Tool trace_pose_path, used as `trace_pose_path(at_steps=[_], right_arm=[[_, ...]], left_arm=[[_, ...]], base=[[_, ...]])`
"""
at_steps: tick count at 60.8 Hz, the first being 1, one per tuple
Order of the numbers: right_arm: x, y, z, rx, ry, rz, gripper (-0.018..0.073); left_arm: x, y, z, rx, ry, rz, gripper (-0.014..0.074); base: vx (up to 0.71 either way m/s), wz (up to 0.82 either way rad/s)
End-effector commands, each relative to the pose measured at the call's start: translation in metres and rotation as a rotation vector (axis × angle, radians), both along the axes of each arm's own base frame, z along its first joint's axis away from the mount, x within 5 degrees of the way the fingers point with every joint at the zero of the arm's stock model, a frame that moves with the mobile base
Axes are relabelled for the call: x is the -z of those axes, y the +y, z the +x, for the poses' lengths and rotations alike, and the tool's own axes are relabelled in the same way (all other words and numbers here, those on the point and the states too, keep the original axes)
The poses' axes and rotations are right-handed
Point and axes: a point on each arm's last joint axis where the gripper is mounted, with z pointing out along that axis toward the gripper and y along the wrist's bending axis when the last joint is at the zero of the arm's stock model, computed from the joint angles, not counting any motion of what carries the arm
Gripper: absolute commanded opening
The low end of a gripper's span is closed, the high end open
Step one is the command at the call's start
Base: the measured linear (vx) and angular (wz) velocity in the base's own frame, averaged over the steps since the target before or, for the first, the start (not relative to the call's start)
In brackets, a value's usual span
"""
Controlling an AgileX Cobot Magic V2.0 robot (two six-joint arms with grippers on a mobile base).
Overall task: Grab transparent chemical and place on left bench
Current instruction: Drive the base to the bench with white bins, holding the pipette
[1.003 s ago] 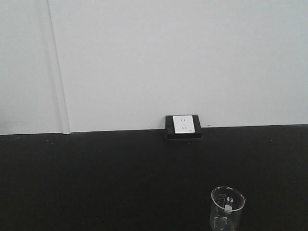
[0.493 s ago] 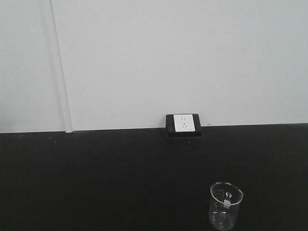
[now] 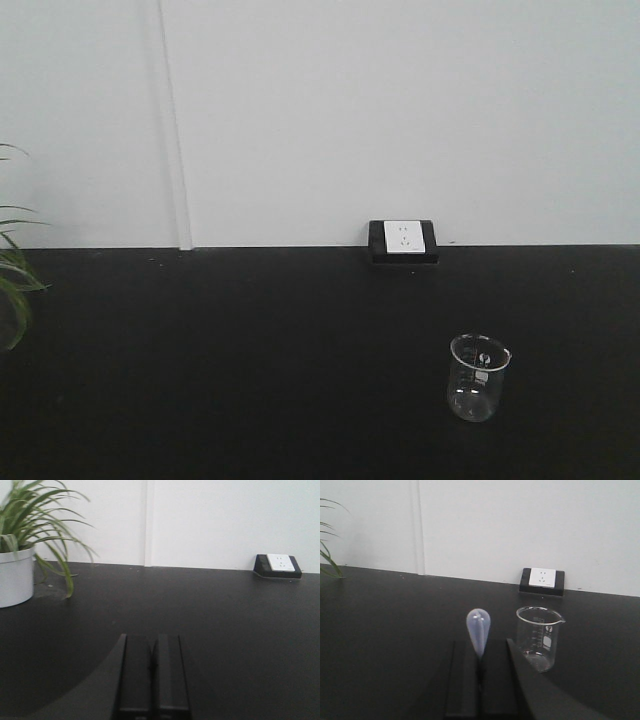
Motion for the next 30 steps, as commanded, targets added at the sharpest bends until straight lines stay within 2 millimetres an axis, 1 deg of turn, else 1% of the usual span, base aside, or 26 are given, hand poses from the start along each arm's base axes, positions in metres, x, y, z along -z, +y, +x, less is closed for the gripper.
trace_pose_path(at_steps=[1, 15, 30], right_arm=[[-0.0041, 0.0013, -0.0022, -0.016, -0.059, 0.032, -0.0007], [-0.0041, 0.0013, -0.0022, -0.016, -0.058, 0.032, -0.0007], [-0.0041, 0.0013, -0.0022, -0.016, -0.058, 0.032, -0.0007]], left_arm=[[-0.0027, 0.0002, -0.0015, 0.001, -0.081, -0.014, -0.0004], [-0.0027, 0.0002, -0.0015, 0.001, -0.081, -0.014, -0.0004], [-0.0027, 0.0002, -0.0015, 0.001, -0.081, -0.014, -0.0004]], base=[[-0.3, 0.21], [-0.33, 0.15], [-0.38, 0.04]])
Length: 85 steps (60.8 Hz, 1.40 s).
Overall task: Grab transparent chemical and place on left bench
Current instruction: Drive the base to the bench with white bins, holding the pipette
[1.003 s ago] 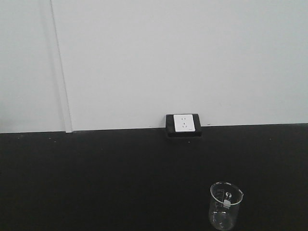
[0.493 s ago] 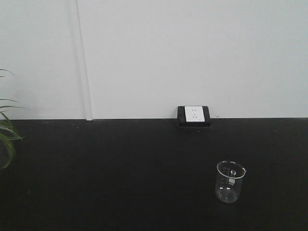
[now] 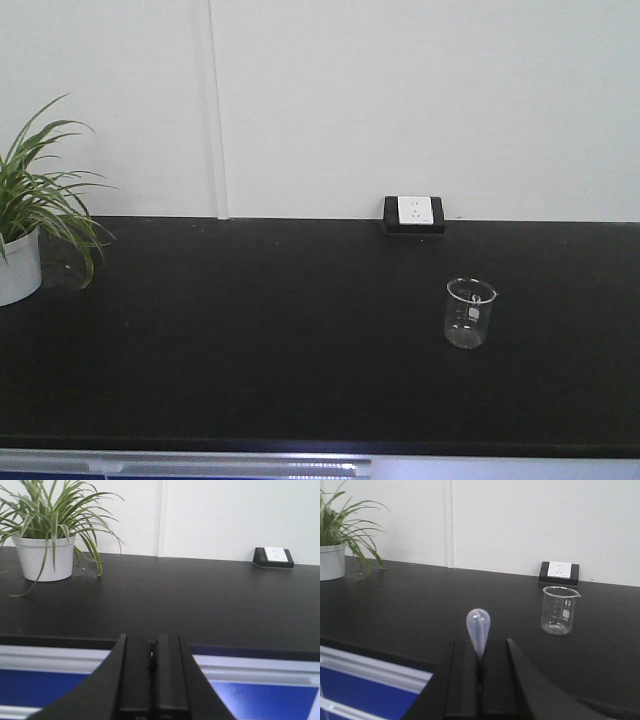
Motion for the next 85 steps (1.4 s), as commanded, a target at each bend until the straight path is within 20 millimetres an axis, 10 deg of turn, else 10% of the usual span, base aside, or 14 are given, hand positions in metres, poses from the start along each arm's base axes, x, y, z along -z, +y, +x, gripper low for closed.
trace_pose_path(at_steps=[1, 85], right_arm=[[-0.0041, 0.0013, -0.0022, -0.016, -0.058, 0.032, -0.0007], [-0.0041, 0.0013, -0.0022, -0.017, -0.059, 0.032, -0.0007]], left_arm=[[-0.0027, 0.0002, -0.0015, 0.001, -0.081, -0.014, -0.0004], [-0.0027, 0.0002, -0.0015, 0.001, -0.081, -0.014, -0.0004]], base=[[-0.39, 0.02], [-0.24, 0.49]])
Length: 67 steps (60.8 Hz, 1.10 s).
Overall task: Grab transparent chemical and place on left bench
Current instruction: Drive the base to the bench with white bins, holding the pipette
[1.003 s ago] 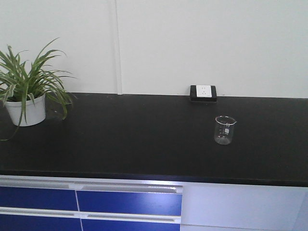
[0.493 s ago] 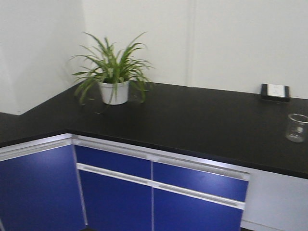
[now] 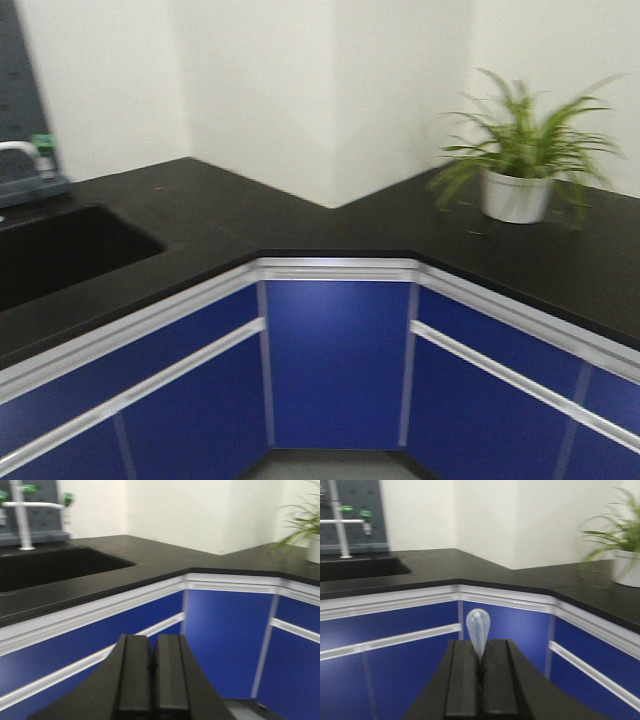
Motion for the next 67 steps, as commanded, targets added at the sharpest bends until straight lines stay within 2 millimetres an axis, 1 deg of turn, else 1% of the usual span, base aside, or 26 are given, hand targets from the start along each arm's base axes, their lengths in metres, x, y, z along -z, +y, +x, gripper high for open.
trace_pose_path(at_steps=[1, 31, 67], right_arm=[[-0.004, 0.0013, -0.002, -0.017, -0.058, 0.032, -0.0007], [-0.004, 0.0013, -0.002, -0.017, -0.058, 0.032, -0.0007], [-0.004, 0.0013, -0.002, -0.016, -0.058, 0.032, -0.0007]], left_arm=[[-0.0027, 0.0002, -0.0015, 0.001, -0.081, -0.014, -0.0004], [-0.0027, 0.0002, -0.0015, 0.001, -0.081, -0.014, -0.0004], [-0.0027, 0.0002, -0.0015, 0.001, -0.081, -0.014, -0.0004]], base=[[0.0, 0.79], [0.11, 0.76], [0.24, 0.6]])
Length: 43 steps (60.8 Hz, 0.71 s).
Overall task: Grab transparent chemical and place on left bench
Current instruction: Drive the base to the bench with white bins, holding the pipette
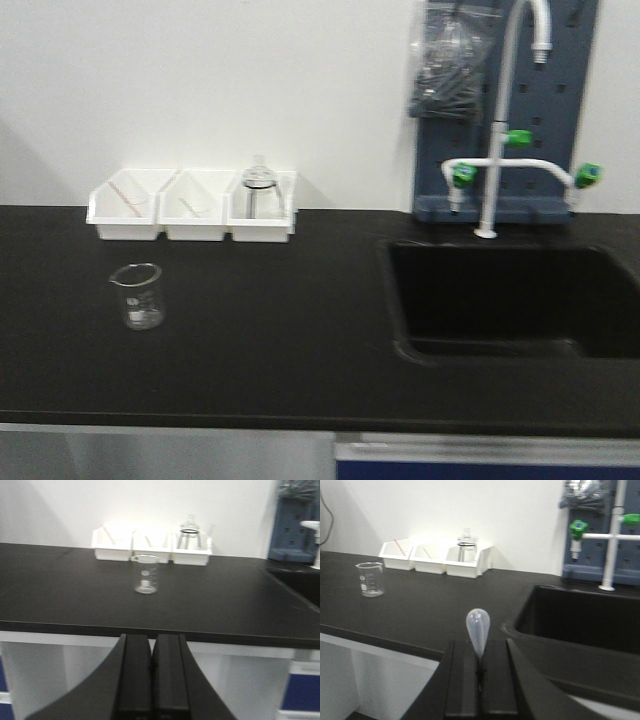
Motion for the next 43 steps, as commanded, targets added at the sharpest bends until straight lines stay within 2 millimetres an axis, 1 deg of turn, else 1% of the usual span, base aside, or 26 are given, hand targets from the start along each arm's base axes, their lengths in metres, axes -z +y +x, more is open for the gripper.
trace_pose_path(at_steps=[1, 21, 43], right_arm=[[-0.004, 0.0013, -0.002, -0.016, -0.058, 0.032, -0.0007], [-0.0036, 0.0012, -0.0019, -0.015, -0.054, 0.031, -0.0007], [-0.0036, 0.0012, -0.0019, -0.015, -0.054, 0.031, -0.0007]], left_arm=[[-0.0027, 0.0002, -0.0015, 0.001, -0.081, -0.014, -0.0004], [-0.0027, 0.0002, -0.0015, 0.001, -0.081, -0.014, -0.0004], [-0.0027, 0.0002, -0.0015, 0.001, -0.081, -0.014, -0.0004]], base=[[0.28, 0.48], [0.29, 0.35], [0.3, 0.11]])
